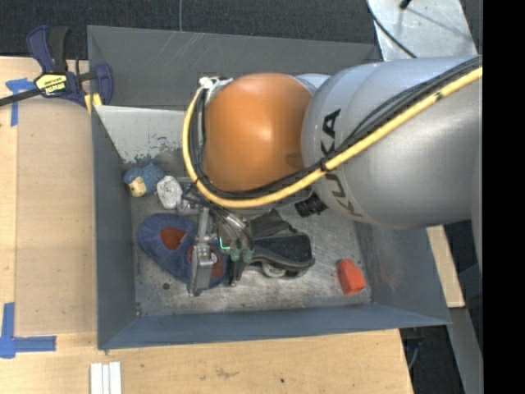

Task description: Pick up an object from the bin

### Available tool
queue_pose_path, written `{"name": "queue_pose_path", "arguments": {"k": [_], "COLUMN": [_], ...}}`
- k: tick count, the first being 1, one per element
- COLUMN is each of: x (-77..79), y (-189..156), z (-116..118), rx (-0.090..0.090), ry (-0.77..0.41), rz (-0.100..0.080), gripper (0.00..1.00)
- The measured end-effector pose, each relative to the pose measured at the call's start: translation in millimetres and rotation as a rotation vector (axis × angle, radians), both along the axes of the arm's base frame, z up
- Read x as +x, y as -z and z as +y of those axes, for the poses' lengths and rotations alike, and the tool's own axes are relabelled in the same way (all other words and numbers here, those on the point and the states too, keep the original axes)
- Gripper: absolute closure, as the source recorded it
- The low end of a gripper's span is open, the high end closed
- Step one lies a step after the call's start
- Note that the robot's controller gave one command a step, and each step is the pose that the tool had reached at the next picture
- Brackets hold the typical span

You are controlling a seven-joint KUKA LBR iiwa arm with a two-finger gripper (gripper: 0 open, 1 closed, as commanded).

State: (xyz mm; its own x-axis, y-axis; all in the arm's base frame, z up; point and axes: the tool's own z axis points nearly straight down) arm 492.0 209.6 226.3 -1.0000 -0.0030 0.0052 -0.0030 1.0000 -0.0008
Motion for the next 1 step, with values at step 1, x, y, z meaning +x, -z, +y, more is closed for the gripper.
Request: {"name": "queue_pose_path", "arguments": {"k": [1], "x": [39.2], "y": [154.5], "z": [-60.5], "rx": [0.006], "ry": [-0.003], "rz": [-0.022], "gripper": [0.00]}}
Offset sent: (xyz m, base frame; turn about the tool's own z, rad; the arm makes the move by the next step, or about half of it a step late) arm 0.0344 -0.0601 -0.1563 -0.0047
